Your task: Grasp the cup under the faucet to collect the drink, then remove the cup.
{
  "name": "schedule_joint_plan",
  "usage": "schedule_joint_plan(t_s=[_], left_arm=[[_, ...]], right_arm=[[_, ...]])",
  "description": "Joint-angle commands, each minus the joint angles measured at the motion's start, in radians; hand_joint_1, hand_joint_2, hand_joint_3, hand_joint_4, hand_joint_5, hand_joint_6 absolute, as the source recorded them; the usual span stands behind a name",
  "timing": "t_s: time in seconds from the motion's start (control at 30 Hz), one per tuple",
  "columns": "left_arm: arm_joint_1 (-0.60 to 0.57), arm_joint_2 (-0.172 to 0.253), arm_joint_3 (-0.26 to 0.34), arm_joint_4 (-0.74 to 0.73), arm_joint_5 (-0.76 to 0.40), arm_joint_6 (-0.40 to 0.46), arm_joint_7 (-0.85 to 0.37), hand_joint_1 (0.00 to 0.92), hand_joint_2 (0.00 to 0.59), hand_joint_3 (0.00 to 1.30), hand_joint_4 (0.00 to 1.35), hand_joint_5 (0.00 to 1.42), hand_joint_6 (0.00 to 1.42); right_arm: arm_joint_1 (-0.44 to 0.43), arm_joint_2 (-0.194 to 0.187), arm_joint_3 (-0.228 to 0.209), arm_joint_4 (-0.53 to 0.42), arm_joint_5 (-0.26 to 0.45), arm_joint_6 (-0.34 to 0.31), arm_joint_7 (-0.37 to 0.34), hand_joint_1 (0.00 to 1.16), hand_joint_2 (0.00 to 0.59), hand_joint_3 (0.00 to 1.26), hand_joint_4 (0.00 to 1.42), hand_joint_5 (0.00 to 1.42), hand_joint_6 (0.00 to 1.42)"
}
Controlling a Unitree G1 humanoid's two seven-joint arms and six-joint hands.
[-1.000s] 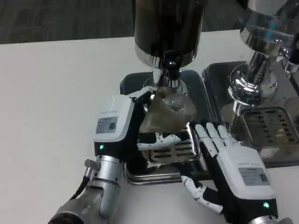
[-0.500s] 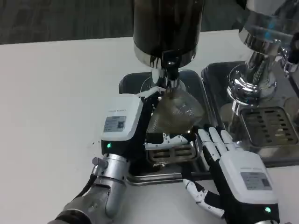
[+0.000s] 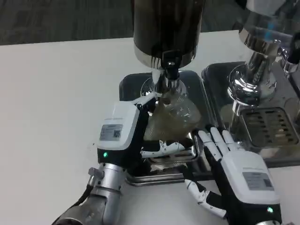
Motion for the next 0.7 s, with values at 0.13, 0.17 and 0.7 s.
schedule_joint_plan(t_s=[0.13, 0.17, 0.7], left_arm=[[0.042, 0.026, -0.006, 0.012, -0.001, 0.008, -0.016, 0.554, 0.000, 0.55, 0.73, 0.96, 1.18], [0.043, 0.028, -0.005, 0.010, -0.002, 0.007, -0.017, 0.541, 0.000, 0.54, 0.71, 0.96, 1.16], [0.059, 0.061, 0.001, -0.008, -0.003, 0.027, -0.053, 0.432, 0.005, 0.45, 0.61, 0.90, 1.04]], right_arm=[[-0.010, -0.008, -0.010, 0.014, 0.020, -0.014, -0.002, 0.30, 0.441, 0.04, 0.00, 0.00, 0.13], [-0.010, -0.009, -0.011, 0.014, 0.021, -0.015, -0.004, 0.30, 0.440, 0.04, 0.00, 0.00, 0.13], [-0.039, -0.015, -0.019, 0.048, 0.047, -0.030, -0.005, 0.29, 0.432, 0.04, 0.00, 0.00, 0.13]])
